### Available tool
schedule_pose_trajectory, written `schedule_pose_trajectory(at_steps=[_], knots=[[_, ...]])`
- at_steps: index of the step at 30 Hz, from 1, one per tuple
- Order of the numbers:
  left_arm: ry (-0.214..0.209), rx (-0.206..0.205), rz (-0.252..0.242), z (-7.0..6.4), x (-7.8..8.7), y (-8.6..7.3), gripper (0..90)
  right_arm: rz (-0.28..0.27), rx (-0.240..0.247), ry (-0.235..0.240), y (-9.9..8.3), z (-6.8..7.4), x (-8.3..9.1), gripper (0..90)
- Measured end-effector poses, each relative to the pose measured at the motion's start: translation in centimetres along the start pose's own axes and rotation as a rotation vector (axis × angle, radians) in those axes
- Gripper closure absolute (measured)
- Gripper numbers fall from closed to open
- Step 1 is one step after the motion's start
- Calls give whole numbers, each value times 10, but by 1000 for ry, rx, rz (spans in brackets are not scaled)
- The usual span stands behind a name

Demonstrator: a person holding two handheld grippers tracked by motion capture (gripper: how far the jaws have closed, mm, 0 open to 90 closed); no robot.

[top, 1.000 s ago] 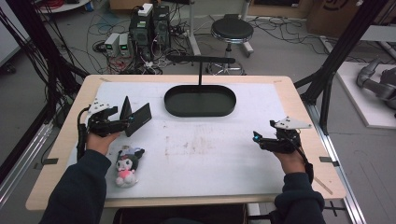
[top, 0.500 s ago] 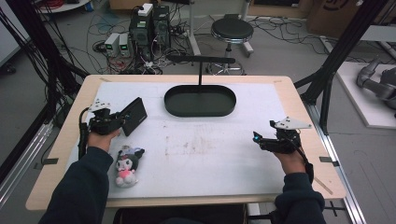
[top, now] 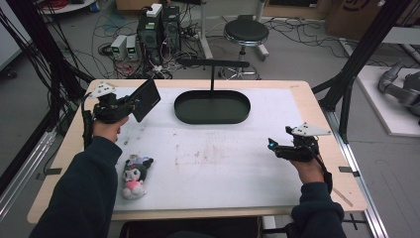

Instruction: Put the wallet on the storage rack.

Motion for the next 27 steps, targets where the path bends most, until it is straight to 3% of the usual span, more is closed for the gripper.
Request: schedule_pose_trajectory(at_steps=[2,7,13,16,18,27], knots=[[-10,-17,-16,-6,-6,4,753,-4,3,-1,0,-1,1,206],[1,-56,3,-18,-28,9,753,-13,-2,1,1,-3,1,206],[-5,-60,12,-34,-62,12,753,-22,0,10,3,-2,1,206],[13,-82,32,-39,-81,10,752,-27,-4,16,3,-3,0,206],[14,-68,26,-41,-92,9,752,-27,-8,15,3,-3,0,206],[33,-72,89,-45,-128,-16,752,-37,-9,25,3,-4,0,206]])
Point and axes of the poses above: each handheld gripper's, and its own axes: x roughly backward along the jaws, y roughly out of its top, z roughly to its left, the point moved 5 cm from there along -x, roughly forward along the jaws, and after that the axes turned 14 degrees about x, right-handed, at the moved point
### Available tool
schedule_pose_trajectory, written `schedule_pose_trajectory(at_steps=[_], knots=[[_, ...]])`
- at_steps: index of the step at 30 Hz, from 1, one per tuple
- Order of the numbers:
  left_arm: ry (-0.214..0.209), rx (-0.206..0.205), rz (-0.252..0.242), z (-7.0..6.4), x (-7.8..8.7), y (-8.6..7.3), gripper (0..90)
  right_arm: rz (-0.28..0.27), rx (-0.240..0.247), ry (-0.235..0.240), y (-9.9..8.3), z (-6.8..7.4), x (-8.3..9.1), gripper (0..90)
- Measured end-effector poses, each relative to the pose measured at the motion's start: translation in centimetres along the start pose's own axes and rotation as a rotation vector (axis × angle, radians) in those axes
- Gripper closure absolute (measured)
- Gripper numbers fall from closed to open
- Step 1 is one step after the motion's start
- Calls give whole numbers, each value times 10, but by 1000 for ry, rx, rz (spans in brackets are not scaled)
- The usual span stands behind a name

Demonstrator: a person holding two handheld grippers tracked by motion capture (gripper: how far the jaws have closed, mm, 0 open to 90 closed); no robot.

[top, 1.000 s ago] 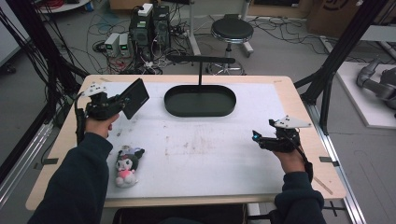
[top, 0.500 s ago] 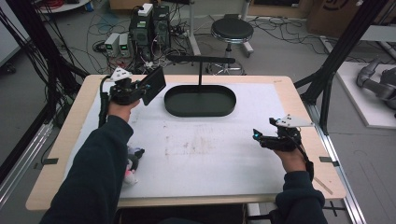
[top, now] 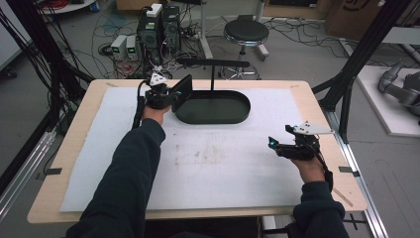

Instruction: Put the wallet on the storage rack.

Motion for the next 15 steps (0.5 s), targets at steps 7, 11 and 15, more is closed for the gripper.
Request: schedule_pose_trajectory(at_steps=[7,11,15], knots=[[19,18,8,3,-20,-11,752,5,-2,9,-1,2,-1,206],[24,10,9,1,-28,-9,752,3,-6,9,-1,2,-1,206],[48,-9,5,-2,-39,-5,753,5,-8,11,-1,2,-1,206]])
Point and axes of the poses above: each handheld gripper's, and its own axes: x roughly backward along the jaws, y roughly out of its top, z roughly to its left, the point moved 5 cm from there along -x, roughly forward along the jaws, and after that the axes turned 14 degrees about x, right-handed, at the moved point
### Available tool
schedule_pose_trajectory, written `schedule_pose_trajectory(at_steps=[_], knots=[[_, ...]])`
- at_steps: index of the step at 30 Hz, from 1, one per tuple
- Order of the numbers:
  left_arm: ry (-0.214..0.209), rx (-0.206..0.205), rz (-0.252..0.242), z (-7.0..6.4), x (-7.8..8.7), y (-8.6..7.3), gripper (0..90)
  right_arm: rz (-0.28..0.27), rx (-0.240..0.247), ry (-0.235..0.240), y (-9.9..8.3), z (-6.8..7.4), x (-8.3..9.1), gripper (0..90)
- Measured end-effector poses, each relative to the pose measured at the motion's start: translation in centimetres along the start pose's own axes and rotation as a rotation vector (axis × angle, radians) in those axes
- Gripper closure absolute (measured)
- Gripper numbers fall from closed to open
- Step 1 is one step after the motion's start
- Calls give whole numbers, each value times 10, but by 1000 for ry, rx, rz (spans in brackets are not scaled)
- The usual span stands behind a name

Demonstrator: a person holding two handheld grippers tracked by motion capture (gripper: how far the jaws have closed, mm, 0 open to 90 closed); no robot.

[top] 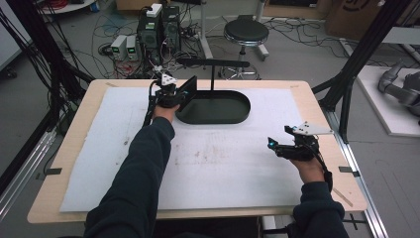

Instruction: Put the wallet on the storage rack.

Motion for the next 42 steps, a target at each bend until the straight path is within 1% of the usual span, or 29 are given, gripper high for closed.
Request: schedule_pose_trajectory(at_steps=[2,4,6,7,8,9,10,11,12,14,16,18,20,22,23,24,25,26,27,29,34,36,37,39,41,42], knots=[[20,-13,-6,-1,-4,-1,753,1,-1,2,0,0,0,206],[46,-15,3,0,-9,-4,753,0,-2,2,0,1,1,206],[53,-28,29,0,-12,-9,752,-3,2,0,-1,0,1,206],[58,-43,46,0,-13,-11,749,-1,-1,1,-1,0,1,206],[54,-41,49,-1,-13,-12,725,-1,0,1,-2,0,1,206],[45,-20,47,-2,-14,-13,725,-1,0,1,-2,0,1,206],[39,8,43,-2,-14,-12,669,0,-2,2,-2,0,1,206],[33,37,40,-3,-13,-11,549,-1,-1,1,-2,0,1,206],[21,54,39,-3,-12,-10,549,-1,-1,1,-2,0,1,206],[3,63,40,-5,-8,-7,529,-2,5,2,-1,1,1,206],[-26,82,46,-7,-5,-6,521,-2,9,2,-1,2,1,206],[-35,84,47,-9,-2,-7,528,0,6,4,0,3,1,206],[-37,83,61,-10,0,-10,562,0,11,3,0,3,2,206],[-34,72,100,-10,-2,-15,641,-5,12,0,1,3,2,206],[-43,74,98,-12,-2,-17,669,-5,11,1,1,3,2,206],[-38,67,98,-13,-2,-17,692,-7,12,1,1,3,2,206],[-24,40,92,-14,-2,-17,737,-6,12,1,1,3,2,206],[-4,3,89,-15,-1,-16,737,-6,12,1,1,3,2,206],[11,-19,78,-16,-1,-16,750,-6,11,1,1,3,2,206],[35,-44,51,-16,-2,-13,760,-5,10,0,1,3,2,206],[97,-123,6,-14,-3,-5,765,-3,8,3,1,3,1,206],[104,-132,-3,-14,-4,-3,765,-3,9,5,0,3,1,206],[104,-140,1,-14,-5,-4,765,-2,8,3,0,3,1,206],[92,-137,24,-14,-9,-8,764,1,7,4,-1,3,0,206],[59,-107,33,-16,-12,-14,756,4,9,5,-1,3,0,206],[53,-99,35,-18,-13,-15,746,4,7,6,-1,3,0,206]])
Point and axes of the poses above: each handheld gripper's, and its own axes: x roughly backward along the jaws, y roughly out of its top, z roughly to its left, the point moved 5 cm from there along -x, roughly forward along the jaws, and after that the axes turned 14 degrees about x, right-handed, at the moved point
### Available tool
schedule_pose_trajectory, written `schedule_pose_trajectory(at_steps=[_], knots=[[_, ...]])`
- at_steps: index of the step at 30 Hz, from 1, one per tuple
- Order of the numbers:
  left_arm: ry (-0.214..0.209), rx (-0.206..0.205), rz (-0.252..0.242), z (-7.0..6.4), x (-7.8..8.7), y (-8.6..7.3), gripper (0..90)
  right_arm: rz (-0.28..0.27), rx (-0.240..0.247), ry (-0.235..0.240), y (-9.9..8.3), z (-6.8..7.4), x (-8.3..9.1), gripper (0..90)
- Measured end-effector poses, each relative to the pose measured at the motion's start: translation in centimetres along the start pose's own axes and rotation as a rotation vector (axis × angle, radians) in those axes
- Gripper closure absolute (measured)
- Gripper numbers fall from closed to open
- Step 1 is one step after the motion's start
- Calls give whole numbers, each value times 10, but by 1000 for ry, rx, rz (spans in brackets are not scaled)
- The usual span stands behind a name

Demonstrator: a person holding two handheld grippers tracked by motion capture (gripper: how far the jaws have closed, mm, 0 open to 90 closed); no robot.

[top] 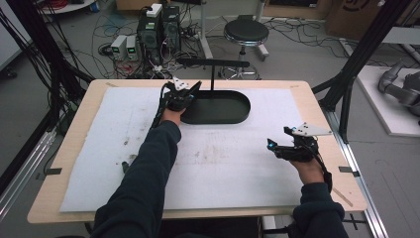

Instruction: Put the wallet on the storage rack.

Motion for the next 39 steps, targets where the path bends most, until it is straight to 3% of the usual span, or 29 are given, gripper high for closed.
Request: schedule_pose_trajectory(at_steps=[1,3,6,12,18,21,24,27,30,33,39], knots=[[-12,8,0,-2,-1,0,738,-2,0,-1,0,0,0,206],[-72,80,13,-3,-1,-1,670,-3,0,-3,0,0,1,206],[-118,141,29,-5,-1,-2,566,-4,1,-2,0,1,1,206],[-170,203,17,-10,7,2,477,-8,0,2,2,1,2,206],[-187,222,-17,-11,25,11,433,-14,5,5,3,2,2,206],[-191,233,-36,-13,42,15,346,-6,5,11,2,3,0,206],[-182,165,-74,-16,65,16,198,0,11,17,1,4,-2,206],[-194,148,-106,-15,89,18,173,9,13,17,0,4,-4,206],[-196,147,-133,-7,110,18,173,10,13,12,0,4,-4,206],[-168,145,-145,5,127,18,174,10,9,6,0,3,-4,206],[-131,193,-151,32,155,10,174,21,2,-2,-2,0,-6,206]])
Point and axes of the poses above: each handheld gripper's, and its own axes: x roughly backward along the jaws, y roughly out of its top, z roughly to its left, the point moved 5 cm from there along -x, roughly forward along the jaws, and after that the axes turned 14 degrees about x, right-handed, at the moved point
